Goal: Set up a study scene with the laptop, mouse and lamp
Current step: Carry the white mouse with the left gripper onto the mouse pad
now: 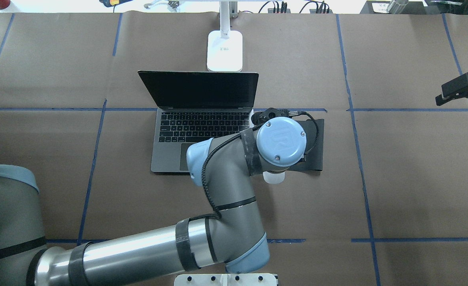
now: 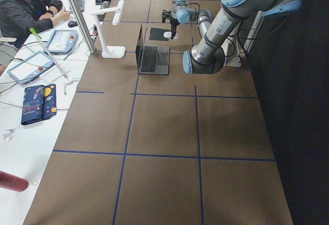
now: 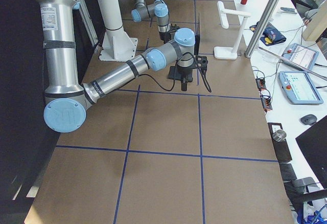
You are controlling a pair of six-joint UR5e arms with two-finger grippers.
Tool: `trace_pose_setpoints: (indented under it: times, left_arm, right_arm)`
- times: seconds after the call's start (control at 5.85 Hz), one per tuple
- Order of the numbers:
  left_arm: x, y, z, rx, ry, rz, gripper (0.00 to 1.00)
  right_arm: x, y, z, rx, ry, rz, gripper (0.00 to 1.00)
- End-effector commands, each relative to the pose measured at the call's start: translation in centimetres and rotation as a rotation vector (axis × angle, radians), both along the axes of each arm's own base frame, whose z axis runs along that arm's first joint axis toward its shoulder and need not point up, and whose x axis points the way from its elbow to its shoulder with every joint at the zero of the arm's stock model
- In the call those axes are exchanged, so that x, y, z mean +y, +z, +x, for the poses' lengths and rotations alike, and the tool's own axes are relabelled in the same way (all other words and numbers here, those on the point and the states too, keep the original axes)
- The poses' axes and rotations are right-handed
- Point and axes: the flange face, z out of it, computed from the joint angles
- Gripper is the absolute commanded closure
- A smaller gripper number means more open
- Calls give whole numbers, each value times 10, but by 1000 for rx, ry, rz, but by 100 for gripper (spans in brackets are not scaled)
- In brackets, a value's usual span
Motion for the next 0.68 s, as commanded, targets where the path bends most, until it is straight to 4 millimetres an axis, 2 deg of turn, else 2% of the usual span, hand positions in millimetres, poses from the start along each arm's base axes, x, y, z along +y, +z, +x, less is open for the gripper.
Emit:
trace_pose_setpoints:
  times: [0.0, 0.17, 0.34, 0.51]
  left_arm:
    - [-33, -38, 29, 34, -14, 5, 100]
    - [-42, -54, 41, 47, -19, 10, 100]
    - [-53, -37, 63, 70, -20, 19, 100]
    - [-57, -30, 69, 68, -23, 20, 100]
  right_arm:
    - [4, 2, 7, 0, 5, 2, 0]
    - [7, 5, 9, 2, 5, -4, 0]
    - [8, 2, 10, 0, 6, 2, 0]
    - [9, 1, 10, -2, 6, 3, 0]
